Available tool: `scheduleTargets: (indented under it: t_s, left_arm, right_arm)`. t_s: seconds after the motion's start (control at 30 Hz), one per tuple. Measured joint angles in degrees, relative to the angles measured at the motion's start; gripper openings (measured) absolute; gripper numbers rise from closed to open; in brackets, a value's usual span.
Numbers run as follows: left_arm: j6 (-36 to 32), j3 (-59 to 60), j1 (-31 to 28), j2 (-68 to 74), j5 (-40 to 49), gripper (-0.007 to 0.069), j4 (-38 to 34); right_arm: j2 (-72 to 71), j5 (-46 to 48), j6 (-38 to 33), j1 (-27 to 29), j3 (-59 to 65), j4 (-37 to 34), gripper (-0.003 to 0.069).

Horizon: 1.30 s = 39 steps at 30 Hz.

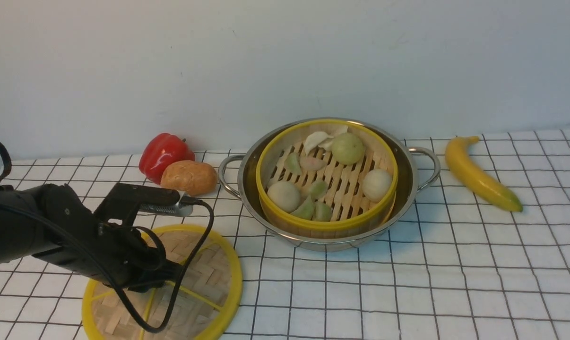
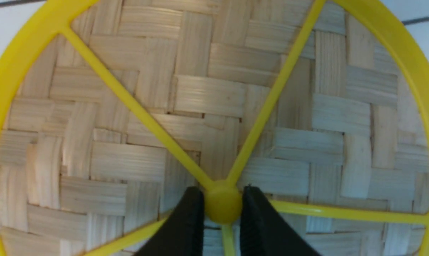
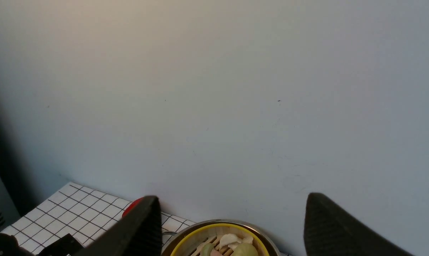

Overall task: Place the steamer in the pot on the white tablecloth, and put the lid on the steamer.
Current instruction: 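Grasp the bamboo steamer lid lying on the table by its centre knob, then place the yellow bamboo steamer lid onto the steamer in the pot with the left gripper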

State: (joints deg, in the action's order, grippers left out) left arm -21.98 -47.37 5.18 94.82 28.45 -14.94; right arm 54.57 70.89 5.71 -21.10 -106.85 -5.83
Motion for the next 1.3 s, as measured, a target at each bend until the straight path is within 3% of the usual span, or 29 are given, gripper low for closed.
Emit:
scheduleTargets:
  t_s: [0.3, 0.47, 0.57, 0.8, 0.93, 1.3]
  left_arm:
    - [9.9, -14.6, 0.0, -3.1, 18.6, 0.0113, 15.7]
    - [12.3, -25.3, 0.7, -4.1, 24.9, 0.0113, 17.2]
    - [12.1, -29.9, 3.0, -4.0, 24.8, 0.0113, 15.8]
    - [11.7, -39.9, 18.3, 3.8, 16.3, 0.0113, 16.0]
    - [11.7, -46.5, 24.2, 11.4, 15.5, 0.0113, 18.3]
    - [12.3, -60.3, 26.7, 25.2, 19.7, 0.0113, 19.9]
  right_arm:
    - [-0.1, 0.0, 0.0, 0.0, 0.1, 0.0, 0.0519]
    - [-0.1, 0.0, 0.9, 0.0, 0.1, 0.0, 0.0519]
    - [-0.1, 0.0, 1.9, 0.0, 0.1, 0.0, 0.0519]
    - [-0.1, 0.0, 2.6, 0.0, 0.1, 0.0, 0.0519]
    - [-0.1, 0.0, 2.7, 0.0, 0.1, 0.0, 0.0519]
    - [-0.1, 0.0, 2.8, 0.0, 0.1, -0.1, 0.0519]
